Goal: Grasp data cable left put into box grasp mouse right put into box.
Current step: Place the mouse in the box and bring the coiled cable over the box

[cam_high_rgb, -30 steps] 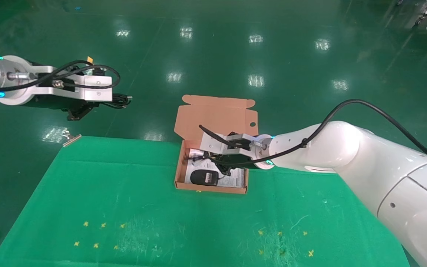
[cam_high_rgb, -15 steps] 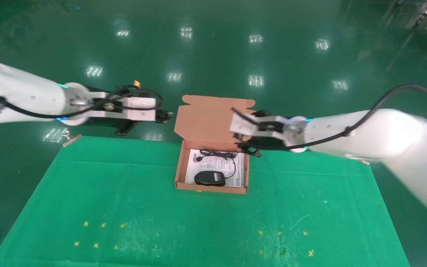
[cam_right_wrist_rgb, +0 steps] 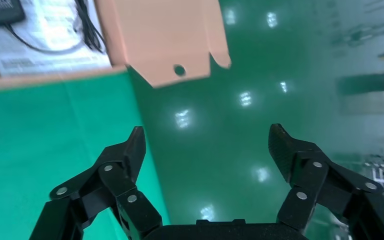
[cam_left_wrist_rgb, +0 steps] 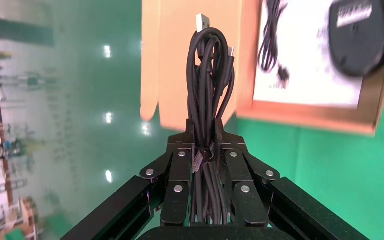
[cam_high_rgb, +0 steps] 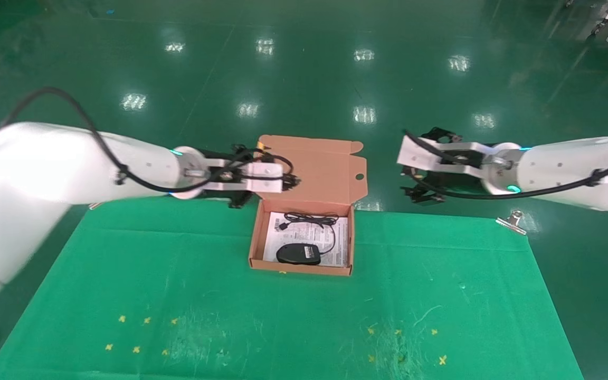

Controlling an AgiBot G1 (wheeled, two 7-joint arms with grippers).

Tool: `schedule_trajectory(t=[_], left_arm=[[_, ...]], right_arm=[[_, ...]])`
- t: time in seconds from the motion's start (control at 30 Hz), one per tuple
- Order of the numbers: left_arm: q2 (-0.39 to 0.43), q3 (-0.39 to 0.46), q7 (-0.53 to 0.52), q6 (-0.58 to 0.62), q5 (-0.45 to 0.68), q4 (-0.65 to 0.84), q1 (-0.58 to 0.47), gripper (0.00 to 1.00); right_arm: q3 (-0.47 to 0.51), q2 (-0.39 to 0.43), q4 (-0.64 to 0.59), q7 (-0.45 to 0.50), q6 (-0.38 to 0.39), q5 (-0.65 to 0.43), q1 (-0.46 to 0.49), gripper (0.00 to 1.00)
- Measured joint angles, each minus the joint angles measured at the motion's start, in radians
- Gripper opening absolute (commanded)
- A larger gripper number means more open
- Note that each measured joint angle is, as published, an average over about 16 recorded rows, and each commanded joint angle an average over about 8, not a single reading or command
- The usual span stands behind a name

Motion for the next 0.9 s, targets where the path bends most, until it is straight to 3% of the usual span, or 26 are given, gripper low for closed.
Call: schedule_trajectory(t=[0.27,0.53,0.8,0.9], left_arm=[[0.060,0.035,0.116,-0.075,-0.121,0.108,0.020,0.00],[0.070,0.115,0.152,-0.126,-0.238,0.124,0.026,0.00],[0.072,0.179,0.151,-0.152,-0.311,0.125,0.021,1.00],[0.072,0.188,0.151,-0.155,-0.322,0.126,0.019,1.00]], right_arm=[[-0.023,0.092,0.102,0.096,0.001,-0.074,0.022,1.00],[-0.032,0.150,0.183,0.173,-0.001,-0.122,0.037,1.00],[-0.035,0.175,0.225,0.211,-0.005,-0.144,0.045,1.00],[-0.036,0.178,0.229,0.215,-0.006,-0.147,0.046,1.00]])
